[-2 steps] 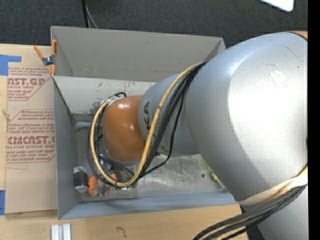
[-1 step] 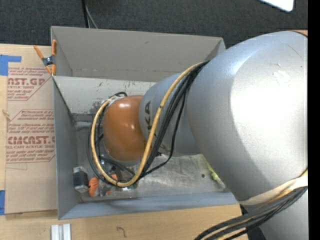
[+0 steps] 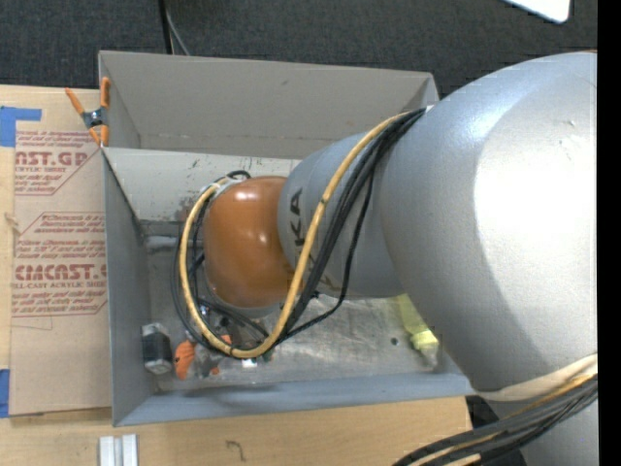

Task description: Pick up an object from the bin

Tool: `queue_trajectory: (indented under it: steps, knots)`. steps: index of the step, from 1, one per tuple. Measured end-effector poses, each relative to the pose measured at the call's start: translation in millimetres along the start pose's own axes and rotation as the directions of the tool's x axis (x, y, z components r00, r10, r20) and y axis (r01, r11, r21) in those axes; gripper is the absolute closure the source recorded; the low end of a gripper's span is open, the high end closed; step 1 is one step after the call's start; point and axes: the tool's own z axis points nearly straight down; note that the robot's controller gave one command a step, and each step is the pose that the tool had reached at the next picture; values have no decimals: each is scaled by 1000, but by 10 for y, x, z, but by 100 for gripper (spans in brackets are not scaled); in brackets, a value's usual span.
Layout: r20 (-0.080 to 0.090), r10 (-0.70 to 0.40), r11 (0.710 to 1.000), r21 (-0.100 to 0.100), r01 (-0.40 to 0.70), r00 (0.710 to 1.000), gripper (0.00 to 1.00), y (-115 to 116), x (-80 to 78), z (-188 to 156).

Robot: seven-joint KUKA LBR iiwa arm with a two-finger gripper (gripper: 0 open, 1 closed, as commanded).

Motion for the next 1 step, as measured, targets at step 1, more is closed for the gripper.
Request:
queue_trajectory:
  steps: [1]
  knots:
    - [5,0,1000,-1,0,1000,100,3,-13,-201]
